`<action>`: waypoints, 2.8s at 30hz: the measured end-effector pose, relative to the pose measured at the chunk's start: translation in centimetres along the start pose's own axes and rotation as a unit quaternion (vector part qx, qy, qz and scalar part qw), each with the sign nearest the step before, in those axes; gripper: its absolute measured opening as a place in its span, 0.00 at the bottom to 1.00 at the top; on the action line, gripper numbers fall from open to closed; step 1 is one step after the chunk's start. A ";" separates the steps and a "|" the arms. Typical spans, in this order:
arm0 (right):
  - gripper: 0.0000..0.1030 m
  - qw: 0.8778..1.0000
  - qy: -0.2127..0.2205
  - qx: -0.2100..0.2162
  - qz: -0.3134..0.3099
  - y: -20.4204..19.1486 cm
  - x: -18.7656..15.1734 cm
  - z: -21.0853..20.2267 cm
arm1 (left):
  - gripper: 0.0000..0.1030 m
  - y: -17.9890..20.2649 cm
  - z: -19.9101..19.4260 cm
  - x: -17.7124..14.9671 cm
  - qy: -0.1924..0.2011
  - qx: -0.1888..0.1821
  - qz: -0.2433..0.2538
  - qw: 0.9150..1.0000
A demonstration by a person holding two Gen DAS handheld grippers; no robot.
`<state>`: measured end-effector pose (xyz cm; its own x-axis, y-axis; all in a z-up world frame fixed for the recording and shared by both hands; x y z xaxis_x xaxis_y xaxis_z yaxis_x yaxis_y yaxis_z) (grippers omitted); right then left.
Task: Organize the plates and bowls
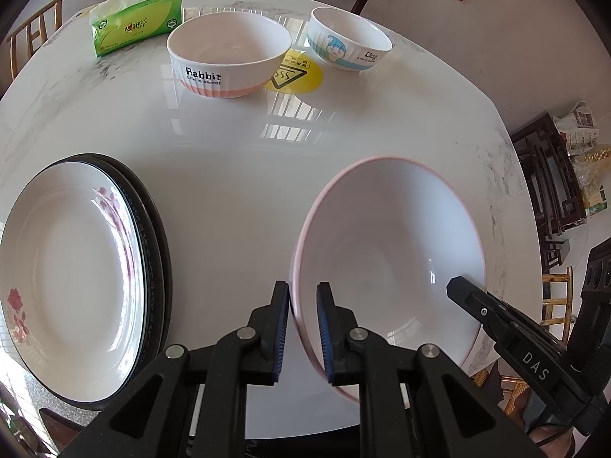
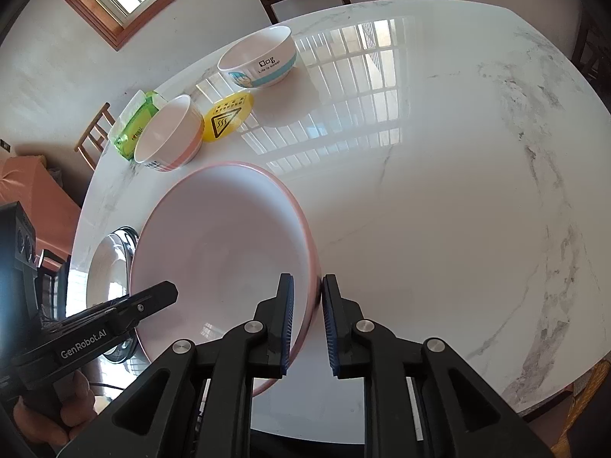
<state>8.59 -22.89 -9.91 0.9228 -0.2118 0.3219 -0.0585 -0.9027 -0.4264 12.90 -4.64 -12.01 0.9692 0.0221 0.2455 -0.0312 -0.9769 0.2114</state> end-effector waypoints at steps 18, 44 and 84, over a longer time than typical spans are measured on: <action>0.31 0.999 0.036 0.002 0.006 0.0 1.5 -2.1 | 0.23 -1.8 -2.8 1.2 0.031 -0.040 -0.027 0.998; 0.32 0.996 -0.008 0.035 -0.077 -7.7 6.9 0.3 | 0.23 -9.1 -4.9 6.9 0.063 -0.009 -0.089 0.994; 0.21 0.992 -0.085 -0.004 -0.092 -14.2 16.5 14.3 | 0.23 -11.5 2.9 17.7 0.039 0.005 -0.137 0.990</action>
<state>30.13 -8.22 -10.63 0.9688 0.0223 0.2469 0.1148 -0.9231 -0.3671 31.16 6.36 -12.82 0.9189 0.3030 0.2525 0.2337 -0.9340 0.2702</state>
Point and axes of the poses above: each gripper's, at about its wrist camera, not at the fingertips, and z roughly the way its jaws point, y to its right, x to its top, the point moved 6 cm from there along z, roughly the way its jaws point, and after that the axes turned 6 degrees about x, right-handed, at the moved point
